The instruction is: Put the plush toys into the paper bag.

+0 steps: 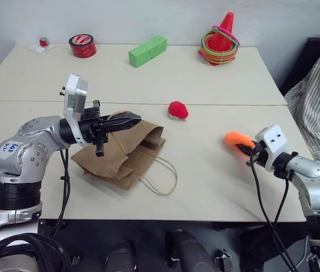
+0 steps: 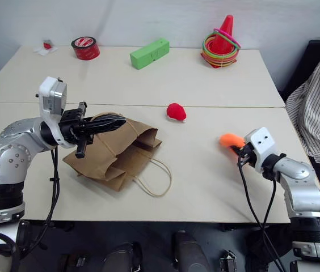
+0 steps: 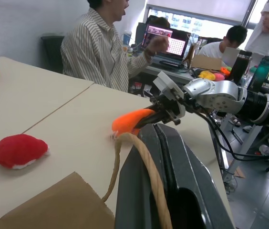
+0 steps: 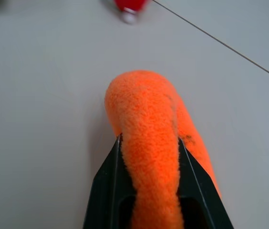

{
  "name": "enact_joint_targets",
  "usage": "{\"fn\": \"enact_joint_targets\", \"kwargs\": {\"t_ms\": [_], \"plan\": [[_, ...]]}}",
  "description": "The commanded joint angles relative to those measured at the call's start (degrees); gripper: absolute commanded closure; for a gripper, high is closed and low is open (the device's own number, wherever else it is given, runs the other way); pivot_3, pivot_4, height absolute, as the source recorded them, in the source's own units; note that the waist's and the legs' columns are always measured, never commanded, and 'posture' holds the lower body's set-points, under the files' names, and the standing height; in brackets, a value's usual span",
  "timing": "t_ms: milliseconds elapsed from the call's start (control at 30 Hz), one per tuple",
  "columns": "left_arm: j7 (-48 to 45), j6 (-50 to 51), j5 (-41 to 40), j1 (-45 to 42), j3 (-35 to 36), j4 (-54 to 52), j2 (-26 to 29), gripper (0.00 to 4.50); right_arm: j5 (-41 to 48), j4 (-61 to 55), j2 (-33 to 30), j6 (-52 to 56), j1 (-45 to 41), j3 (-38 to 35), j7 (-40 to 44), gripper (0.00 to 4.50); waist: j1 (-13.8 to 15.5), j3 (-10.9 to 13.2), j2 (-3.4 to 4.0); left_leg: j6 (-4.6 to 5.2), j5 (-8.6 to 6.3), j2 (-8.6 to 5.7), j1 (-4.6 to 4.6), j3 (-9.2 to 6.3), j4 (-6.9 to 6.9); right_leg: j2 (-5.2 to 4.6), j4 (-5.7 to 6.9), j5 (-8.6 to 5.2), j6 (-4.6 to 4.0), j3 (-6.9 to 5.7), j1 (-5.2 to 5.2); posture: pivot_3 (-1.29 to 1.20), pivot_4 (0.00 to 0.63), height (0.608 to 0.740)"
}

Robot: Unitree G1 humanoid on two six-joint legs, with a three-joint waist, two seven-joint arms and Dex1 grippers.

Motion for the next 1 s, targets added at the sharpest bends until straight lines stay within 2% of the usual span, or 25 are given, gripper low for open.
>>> {"fn": "enact_joint_targets", "kwargs": {"t_ms": [33,200,300,400,733,900,1000], "plan": [[-0.4,0.96,-1.68,-1.0,1.72,-1.76,1.15,4.5,6.29,-11.22,-0.51,1.24,-2.0,3.86,7.4,4.37,-0.14,0.05,0.06,-0.04,0.02,-0.01,0.04,0.01,0.01,0.04,0.06,0.0,0.0,0.03,-0.01,0.0,0.15,0.74],[-0.83,4.2,-4.72,-1.98,2.07,-2.22,0.89,4.5,1.47,-14.27,4.71,5.72,-9.3,14.34,2.94,4.37,-0.01,0.06,0.04,-0.11,0.13,0.07,0.11,-0.02,0.11,0.03,0.31,0.06,-0.12,0.04,-0.03,0.0,0.15,0.74],[-2.29,7.2,-7.09,-2.18,1.05,-3.08,1.22,4.5,-3.97,-11.18,13.98,5.73,-15.39,23.4,-1.87,4.37,-0.2,0.04,-0.01,-0.1,0.14,0.05,0.05,-0.04,0.12,0.0,0.32,0.06,-0.13,0.01,-0.07,0.0,0.15,0.74],[-2.21,7.91,-7.77,-2.61,0.47,-3.22,0.15,4.5,-8.7,-6.41,18.71,6.36,-19.21,28.77,-3.45,4.37,-0.1,0.05,0.02,-0.11,0.14,0.05,0.0,0.03,0.09,0.0,0.4,0.03,-0.18,0.06,-0.2,0.0,0.15,0.74],[-2.18,8.82,-8.71,-3.12,-0.04,-2.89,-1.81,4.5,-17.43,10.36,30.85,1.97,-28.25,36.33,-7.1,4.37,-0.44,0.05,-0.02,0.0,0.04,0.07,-0.11,0.02,0.35,-0.03,0.47,0.0,-0.17,0.03,-0.21,0.0,0.15,0.74],[-2.06,8.25,-8.27,-3.01,-0.01,-2.57,-2.6,4.5,-21.36,21.7,35.75,-6.08,-30.62,34.83,-13.97,4.37,-0.53,0.05,-0.02,-0.06,0.05,0.1,-0.08,0.01,0.36,-0.01,0.53,-0.02,-0.22,0.03,-0.21,0.0,0.15,0.74],[-1.9,7.71,-7.99,-2.68,0.27,-2.5,-2.75,4.5,-17.21,20.89,37.04,-5.19,-29.36,32.56,-10.55,3.34,-0.37,0.04,-0.03,-0.06,0.05,0.09,-0.09,0.0,0.36,-0.04,0.53,-0.02,-0.21,0.02,-0.2,0.0,0.15,0.74]]}}
